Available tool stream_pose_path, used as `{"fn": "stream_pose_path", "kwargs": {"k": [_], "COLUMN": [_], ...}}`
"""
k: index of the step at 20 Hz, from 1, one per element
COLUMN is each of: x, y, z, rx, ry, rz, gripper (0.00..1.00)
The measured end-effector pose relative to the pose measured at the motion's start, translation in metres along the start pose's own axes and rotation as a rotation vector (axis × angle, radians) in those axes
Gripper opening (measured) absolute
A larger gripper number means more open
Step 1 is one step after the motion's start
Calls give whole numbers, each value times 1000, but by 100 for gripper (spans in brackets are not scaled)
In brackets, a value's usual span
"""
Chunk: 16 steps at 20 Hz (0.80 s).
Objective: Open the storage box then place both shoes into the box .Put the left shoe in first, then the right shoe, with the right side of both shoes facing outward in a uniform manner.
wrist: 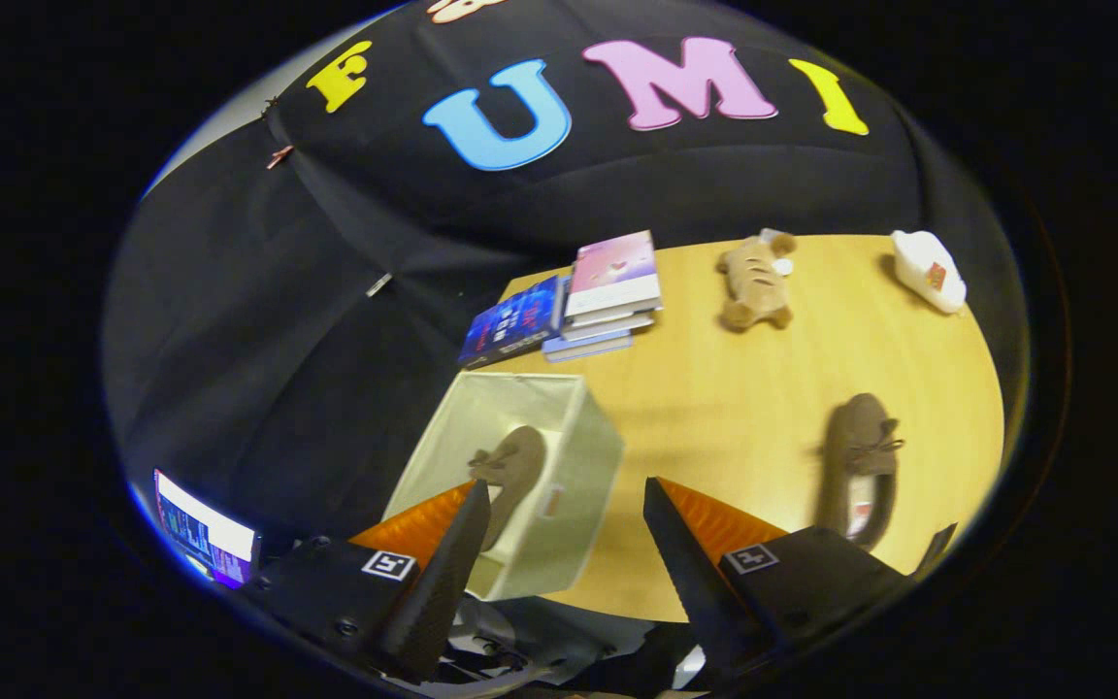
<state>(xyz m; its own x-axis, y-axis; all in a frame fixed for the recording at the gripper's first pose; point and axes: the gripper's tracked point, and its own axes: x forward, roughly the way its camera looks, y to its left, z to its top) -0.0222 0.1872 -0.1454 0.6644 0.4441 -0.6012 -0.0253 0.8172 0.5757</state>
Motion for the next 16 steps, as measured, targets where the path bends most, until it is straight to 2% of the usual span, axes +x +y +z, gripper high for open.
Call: {"fn": "stream_pose_path", "kwargs": {"k": [2, 7, 9, 12, 16], "x": [-28, -49, -45, -27, 12], "y": [-54, -195, -233, -279, -300], "z": [2, -13, -27, -52, -77], "rx": [-33, -55, -23, -49, -28], "ry": [-16, -7, 27, 103, 201], "rz": [-102, -342, -388, -441, -420], "gripper": [99, 99, 99, 97, 94]}}
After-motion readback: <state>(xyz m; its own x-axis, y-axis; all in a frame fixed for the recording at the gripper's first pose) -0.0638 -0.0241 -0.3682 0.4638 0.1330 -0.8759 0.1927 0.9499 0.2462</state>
